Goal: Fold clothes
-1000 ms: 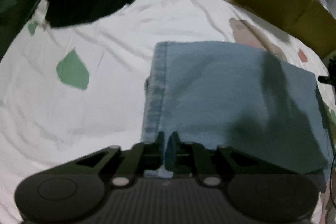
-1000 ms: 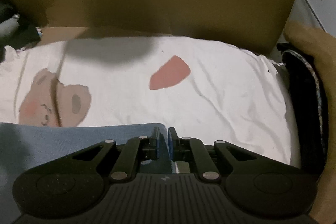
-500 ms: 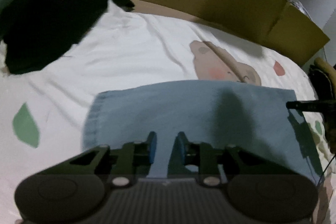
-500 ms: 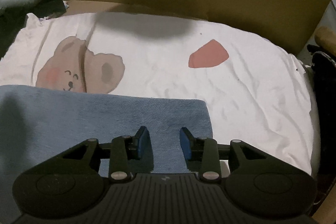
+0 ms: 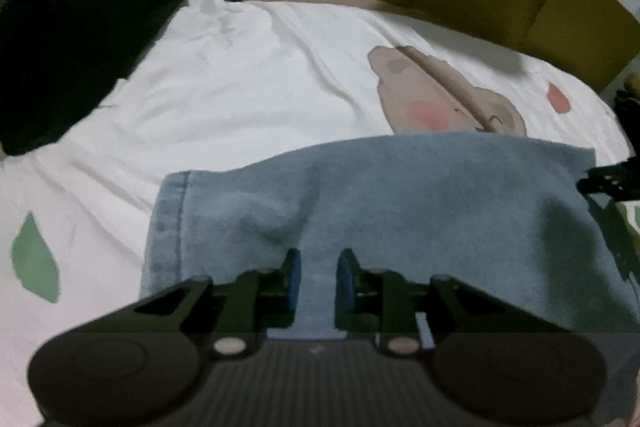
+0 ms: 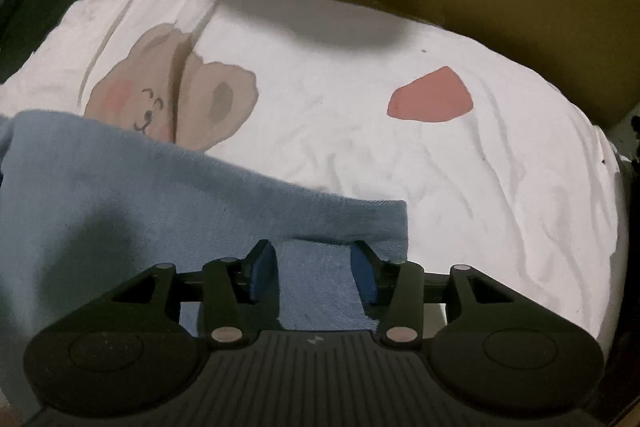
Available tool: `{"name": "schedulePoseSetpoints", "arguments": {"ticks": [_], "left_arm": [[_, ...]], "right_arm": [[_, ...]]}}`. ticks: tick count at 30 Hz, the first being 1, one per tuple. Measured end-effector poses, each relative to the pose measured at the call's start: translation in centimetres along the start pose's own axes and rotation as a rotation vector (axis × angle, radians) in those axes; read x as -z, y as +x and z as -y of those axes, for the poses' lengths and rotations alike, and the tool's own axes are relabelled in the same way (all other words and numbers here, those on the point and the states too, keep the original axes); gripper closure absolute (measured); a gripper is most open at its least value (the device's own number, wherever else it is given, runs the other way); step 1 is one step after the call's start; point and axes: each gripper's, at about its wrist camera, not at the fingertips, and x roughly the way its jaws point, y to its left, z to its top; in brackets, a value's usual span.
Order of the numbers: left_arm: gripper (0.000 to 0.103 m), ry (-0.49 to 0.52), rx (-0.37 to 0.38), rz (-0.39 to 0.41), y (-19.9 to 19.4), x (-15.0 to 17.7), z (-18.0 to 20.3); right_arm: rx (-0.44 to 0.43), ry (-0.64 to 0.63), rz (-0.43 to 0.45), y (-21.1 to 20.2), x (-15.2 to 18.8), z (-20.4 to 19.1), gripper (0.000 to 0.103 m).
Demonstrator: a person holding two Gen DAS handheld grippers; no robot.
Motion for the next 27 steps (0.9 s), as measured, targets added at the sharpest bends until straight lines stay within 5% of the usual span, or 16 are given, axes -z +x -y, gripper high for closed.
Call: {"name": "schedulePoseSetpoints", "arguments": {"ticks": [10, 14, 27], "left_arm": [[0.076, 0.036, 0.002, 0.052, -0.6, -1.9, 2.5], [0.060, 0.071, -0.019, 0.073, 0.4, -1.8, 3.8], [0.039, 0.062, -0.057, 0.091, 3.0, -1.0, 5.4]], "right_arm": [[-0.009, -0.007, 0.166, -1.3, 1.3, 0.1, 0.053], [-0.001, 0.075, 0.228, -0.4, 2.3, 0.1, 0.050], [-0.009, 0.084, 0.223, 0.2, 1.5, -0.2, 0.049]]}}
